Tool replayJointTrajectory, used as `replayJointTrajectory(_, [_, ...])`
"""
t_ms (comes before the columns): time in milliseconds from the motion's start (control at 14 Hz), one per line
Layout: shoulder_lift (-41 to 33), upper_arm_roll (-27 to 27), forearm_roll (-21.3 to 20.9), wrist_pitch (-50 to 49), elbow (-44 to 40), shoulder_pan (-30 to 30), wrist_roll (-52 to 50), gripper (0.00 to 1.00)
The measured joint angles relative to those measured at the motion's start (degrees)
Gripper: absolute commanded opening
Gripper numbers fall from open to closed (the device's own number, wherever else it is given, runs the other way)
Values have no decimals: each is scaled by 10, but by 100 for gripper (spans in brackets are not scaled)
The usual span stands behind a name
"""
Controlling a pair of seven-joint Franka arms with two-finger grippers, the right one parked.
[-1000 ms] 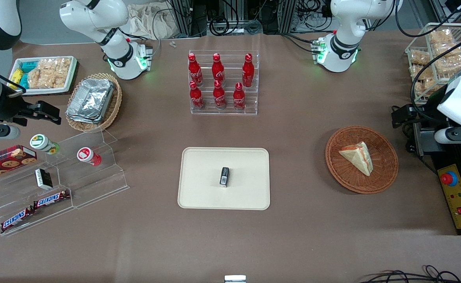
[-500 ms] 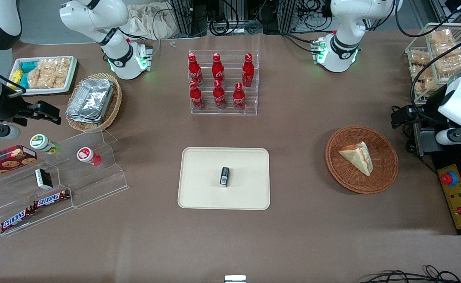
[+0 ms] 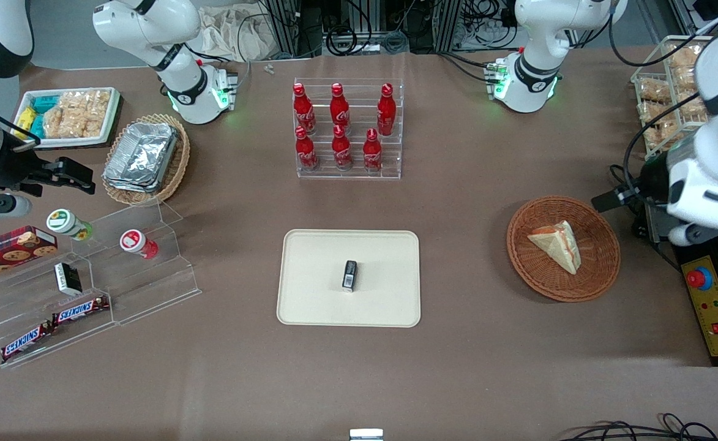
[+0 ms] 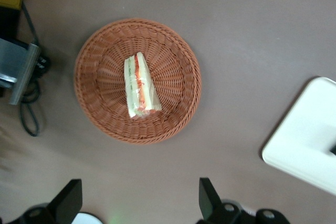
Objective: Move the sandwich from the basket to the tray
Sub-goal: 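Lower the open left gripper onto the sandwich and close on it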
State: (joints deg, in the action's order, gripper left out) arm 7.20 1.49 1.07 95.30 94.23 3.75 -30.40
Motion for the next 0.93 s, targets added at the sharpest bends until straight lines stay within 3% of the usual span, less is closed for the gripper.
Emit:
replayJointTrajectory(571, [27, -4, 0, 346, 273, -2, -118, 100])
replayJointTrajectory(929, [71, -11, -15, 400, 307, -3, -122, 100])
